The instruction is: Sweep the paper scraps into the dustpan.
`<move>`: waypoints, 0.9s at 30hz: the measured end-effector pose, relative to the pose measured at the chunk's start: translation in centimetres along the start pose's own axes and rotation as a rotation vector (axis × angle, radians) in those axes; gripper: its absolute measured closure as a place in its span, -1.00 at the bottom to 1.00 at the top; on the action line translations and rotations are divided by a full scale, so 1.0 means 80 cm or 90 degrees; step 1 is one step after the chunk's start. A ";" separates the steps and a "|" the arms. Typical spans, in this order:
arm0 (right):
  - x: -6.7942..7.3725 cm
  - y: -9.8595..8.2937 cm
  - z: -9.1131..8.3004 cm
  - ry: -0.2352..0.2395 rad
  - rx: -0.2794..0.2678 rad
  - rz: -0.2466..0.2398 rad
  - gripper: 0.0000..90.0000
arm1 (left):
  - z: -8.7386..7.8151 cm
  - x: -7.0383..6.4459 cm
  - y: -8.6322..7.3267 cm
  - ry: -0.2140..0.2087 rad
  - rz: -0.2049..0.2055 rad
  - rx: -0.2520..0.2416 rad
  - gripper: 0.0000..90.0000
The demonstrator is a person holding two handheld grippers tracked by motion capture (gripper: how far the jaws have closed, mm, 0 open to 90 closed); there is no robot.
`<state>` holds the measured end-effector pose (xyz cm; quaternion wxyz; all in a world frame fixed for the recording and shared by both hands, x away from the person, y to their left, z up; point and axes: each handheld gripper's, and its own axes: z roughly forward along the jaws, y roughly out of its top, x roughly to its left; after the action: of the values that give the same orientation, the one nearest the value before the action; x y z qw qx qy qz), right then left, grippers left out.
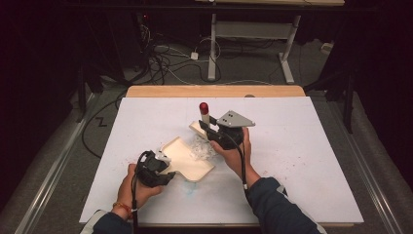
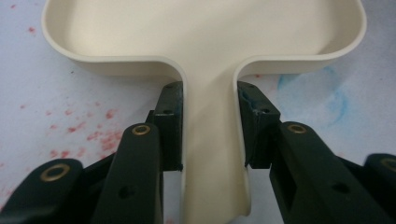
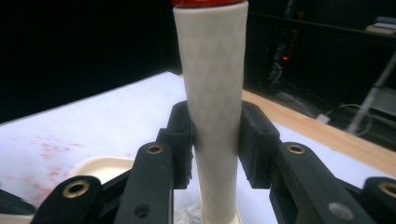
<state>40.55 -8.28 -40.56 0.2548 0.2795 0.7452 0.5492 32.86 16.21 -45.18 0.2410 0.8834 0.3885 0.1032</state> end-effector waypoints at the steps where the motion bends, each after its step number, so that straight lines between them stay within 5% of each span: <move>1: 0.004 0.000 0.000 0.005 0.000 0.002 0.54 | 0.003 -0.003 0.003 -0.003 -0.003 -0.001 0.41; 11: 0.035 0.004 -0.004 0.034 -0.003 -0.024 0.56 | 0.009 -0.012 0.018 0.001 -0.006 -0.004 0.41; 21: 0.042 0.013 -0.014 0.054 -0.016 -0.007 0.57 | 0.012 -0.010 0.016 -0.010 -0.018 -0.005 0.41; 27: 0.045 0.019 -0.018 0.051 -0.013 -0.025 0.57 | 0.013 -0.010 0.015 -0.009 -0.013 -0.001 0.41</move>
<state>37.19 -6.40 -39.01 0.2382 0.2402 0.7545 0.5624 33.47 14.59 -45.47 0.2453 0.8799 0.3958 0.0950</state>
